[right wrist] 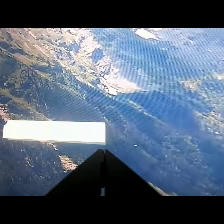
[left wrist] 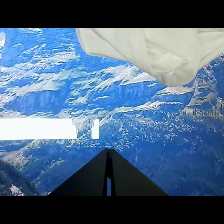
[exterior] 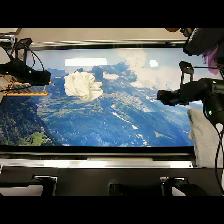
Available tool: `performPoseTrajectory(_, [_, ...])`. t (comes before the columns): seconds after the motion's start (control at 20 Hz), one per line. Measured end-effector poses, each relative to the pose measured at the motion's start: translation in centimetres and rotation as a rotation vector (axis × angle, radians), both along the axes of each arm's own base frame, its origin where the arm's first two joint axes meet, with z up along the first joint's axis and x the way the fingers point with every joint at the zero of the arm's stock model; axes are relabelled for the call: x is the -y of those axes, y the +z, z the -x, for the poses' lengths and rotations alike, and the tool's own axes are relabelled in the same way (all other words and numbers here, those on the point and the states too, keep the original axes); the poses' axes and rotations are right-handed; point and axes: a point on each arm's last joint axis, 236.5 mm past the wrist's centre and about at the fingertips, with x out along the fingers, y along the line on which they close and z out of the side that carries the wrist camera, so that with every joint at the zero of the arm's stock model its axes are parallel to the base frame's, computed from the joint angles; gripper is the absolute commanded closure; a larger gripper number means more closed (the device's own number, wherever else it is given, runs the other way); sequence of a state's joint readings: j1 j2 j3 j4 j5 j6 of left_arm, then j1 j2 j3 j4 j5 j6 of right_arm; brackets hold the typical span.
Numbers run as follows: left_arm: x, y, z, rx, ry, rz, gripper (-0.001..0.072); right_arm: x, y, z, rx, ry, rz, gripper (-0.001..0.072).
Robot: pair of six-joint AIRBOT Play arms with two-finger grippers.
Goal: Fold the clothes and pants, and hang the long-sleeved shirts on hangers.
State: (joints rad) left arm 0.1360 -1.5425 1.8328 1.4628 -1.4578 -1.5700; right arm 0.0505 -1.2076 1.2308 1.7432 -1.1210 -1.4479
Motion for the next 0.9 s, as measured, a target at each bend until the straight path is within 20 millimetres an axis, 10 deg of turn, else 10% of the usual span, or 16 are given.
performPoseTrajectory(0.9, [-0.03,0.09,-0.2,0.009,0.001,-0.001,0.0691,0.02,0.0,0.0,0.0,0.0,0.001,0.0675])
